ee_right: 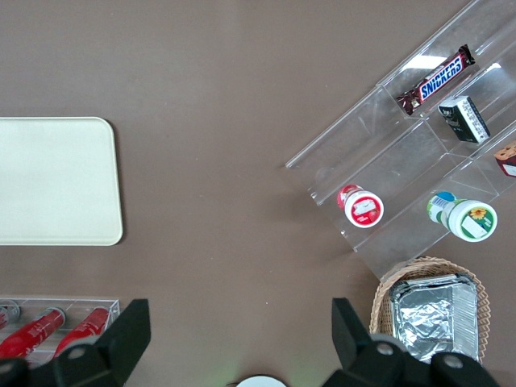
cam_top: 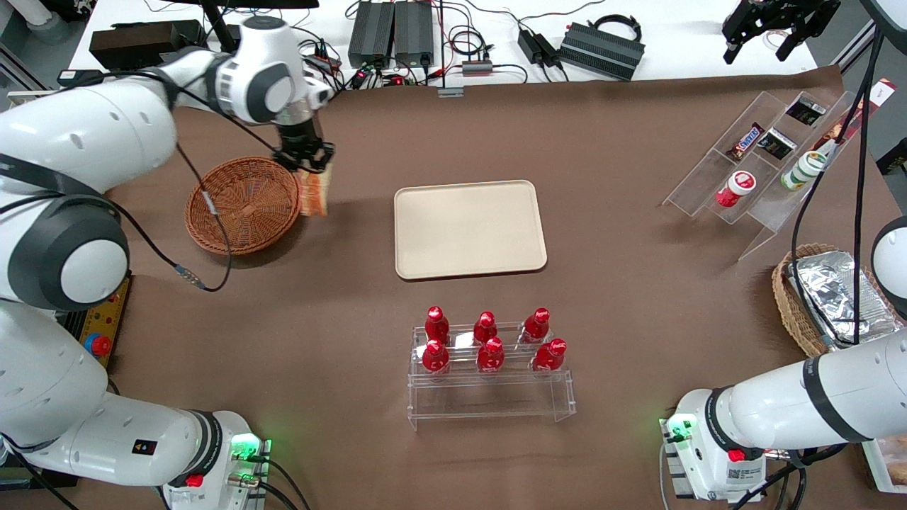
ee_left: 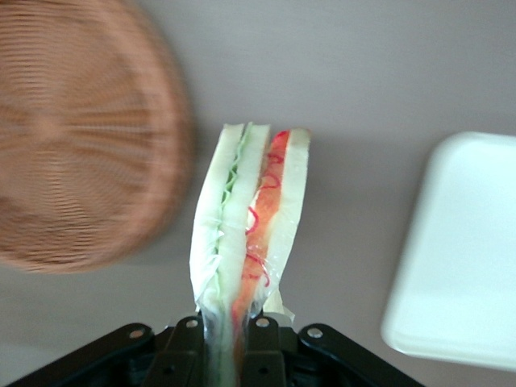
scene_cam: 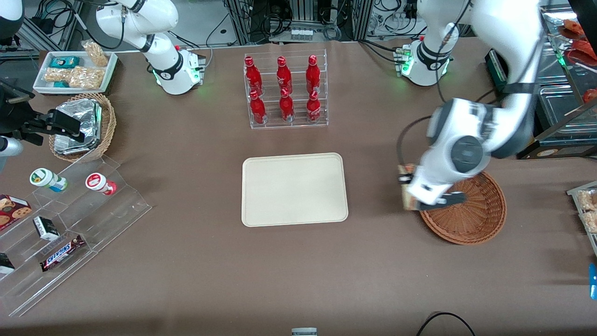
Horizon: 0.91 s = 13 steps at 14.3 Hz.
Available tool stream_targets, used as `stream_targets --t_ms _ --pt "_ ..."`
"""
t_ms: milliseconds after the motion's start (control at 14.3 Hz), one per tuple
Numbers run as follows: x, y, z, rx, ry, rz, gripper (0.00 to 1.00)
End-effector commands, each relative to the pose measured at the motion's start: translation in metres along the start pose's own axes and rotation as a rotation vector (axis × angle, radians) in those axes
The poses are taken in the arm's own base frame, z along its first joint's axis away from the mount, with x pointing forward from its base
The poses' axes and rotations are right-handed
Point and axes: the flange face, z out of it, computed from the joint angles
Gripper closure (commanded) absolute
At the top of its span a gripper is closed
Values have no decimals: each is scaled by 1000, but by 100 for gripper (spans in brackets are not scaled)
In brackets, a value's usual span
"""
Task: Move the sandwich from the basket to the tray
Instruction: 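Lift the sandwich and carry it with the left gripper over the tray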
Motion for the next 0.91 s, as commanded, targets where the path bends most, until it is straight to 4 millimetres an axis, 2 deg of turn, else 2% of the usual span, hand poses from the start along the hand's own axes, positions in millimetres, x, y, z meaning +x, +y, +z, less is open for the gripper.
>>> stream_targets --t_ms 0,140,350,490,560,700,840 --pt "-15 74 9 -118 30 77 100" --pt "-30 142 28 -153 58 72 100" --pt "-49 214 50 -168 49 37 100" --pt "-65 253 71 -162 47 39 100" --pt "-65 268 82 -144 67 17 100" --pt "-61 281 97 -103 123 -36 100" --pt "-62 290 102 -99 131 -53 100"
